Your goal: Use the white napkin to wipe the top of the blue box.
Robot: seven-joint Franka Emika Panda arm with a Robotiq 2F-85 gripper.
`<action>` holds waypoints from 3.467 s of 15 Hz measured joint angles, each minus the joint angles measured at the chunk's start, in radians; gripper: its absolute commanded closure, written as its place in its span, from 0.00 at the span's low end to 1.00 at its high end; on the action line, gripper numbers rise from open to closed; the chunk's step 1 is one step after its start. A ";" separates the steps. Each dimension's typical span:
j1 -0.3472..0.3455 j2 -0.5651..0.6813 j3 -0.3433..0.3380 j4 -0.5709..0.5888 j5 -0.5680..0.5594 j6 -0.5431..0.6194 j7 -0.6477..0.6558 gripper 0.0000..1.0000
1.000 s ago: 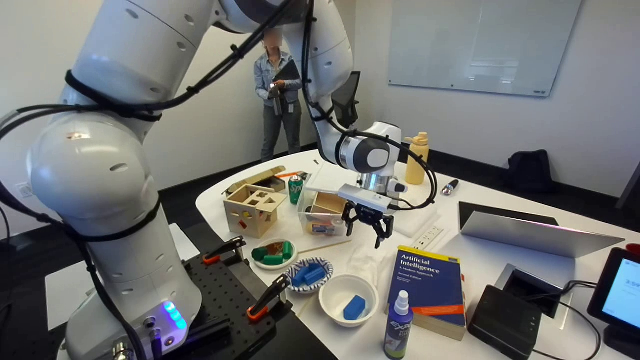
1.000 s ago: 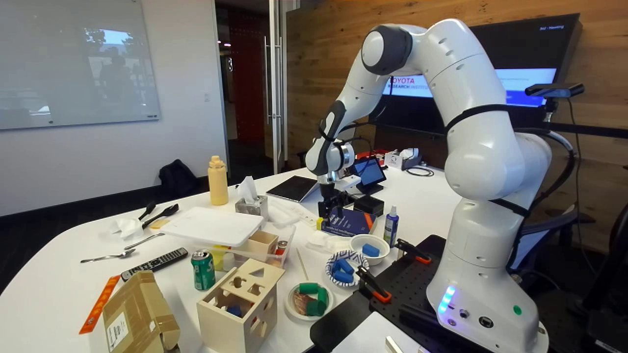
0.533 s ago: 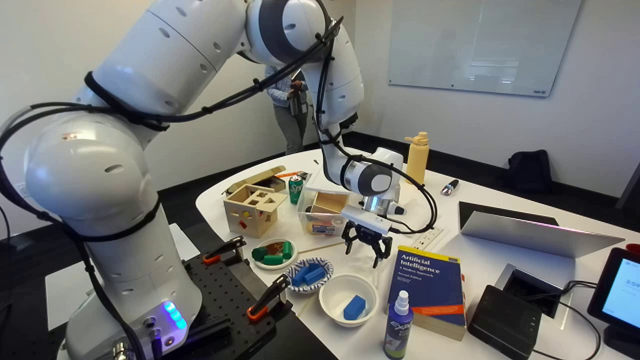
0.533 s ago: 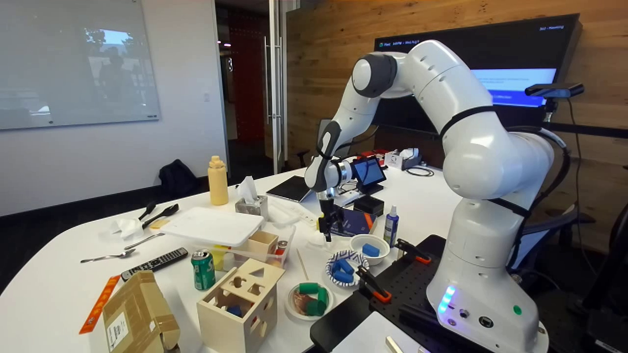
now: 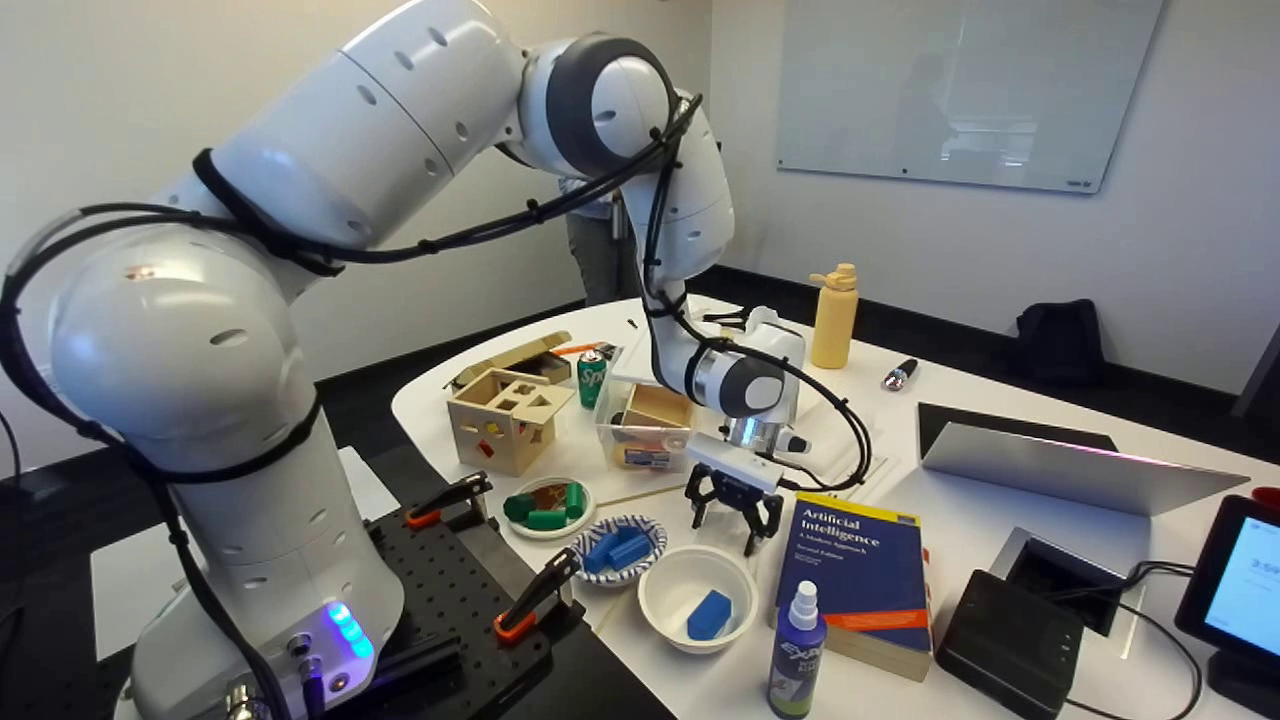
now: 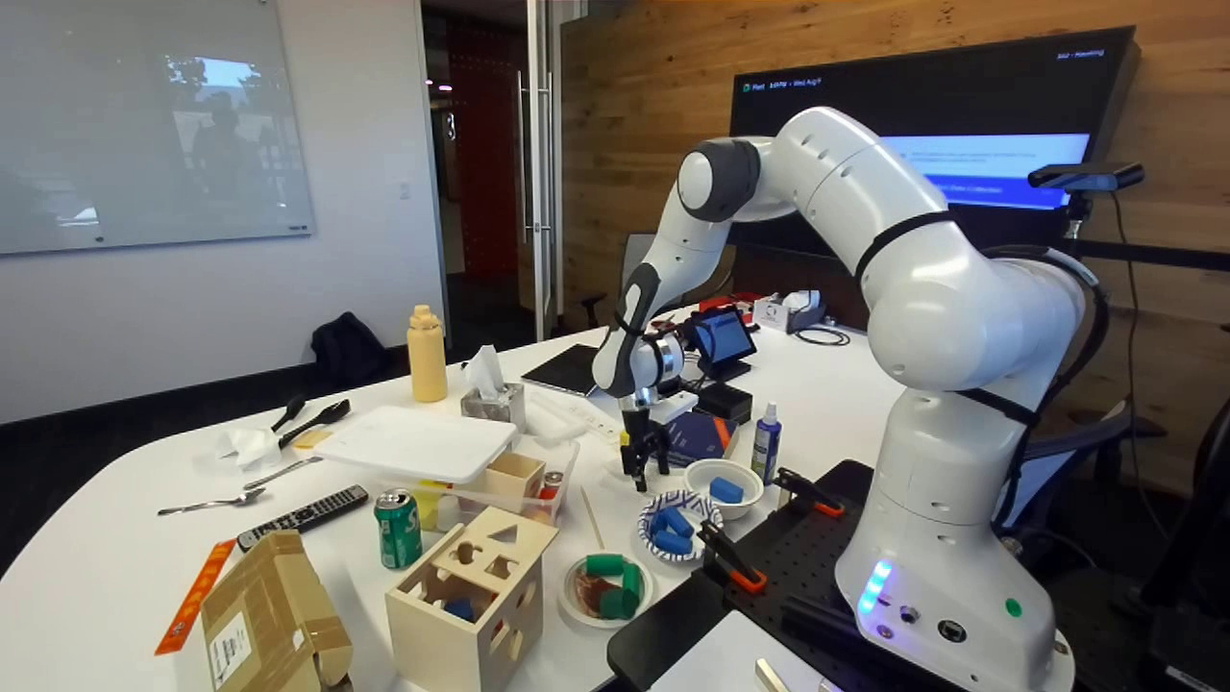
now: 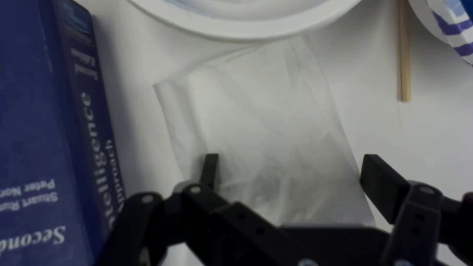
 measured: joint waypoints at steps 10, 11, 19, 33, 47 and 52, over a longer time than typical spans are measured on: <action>0.001 0.009 0.025 0.022 0.000 -0.020 0.005 1.00; 0.001 0.009 0.028 0.022 0.001 -0.021 0.006 1.00; -0.037 -0.072 0.040 0.007 0.020 -0.031 0.007 0.97; -0.115 -0.172 -0.065 0.112 0.057 -0.024 0.111 0.97; -0.158 0.157 -0.077 0.490 0.057 -0.170 0.146 0.97; -0.158 0.158 -0.036 0.506 0.057 -0.248 0.130 0.97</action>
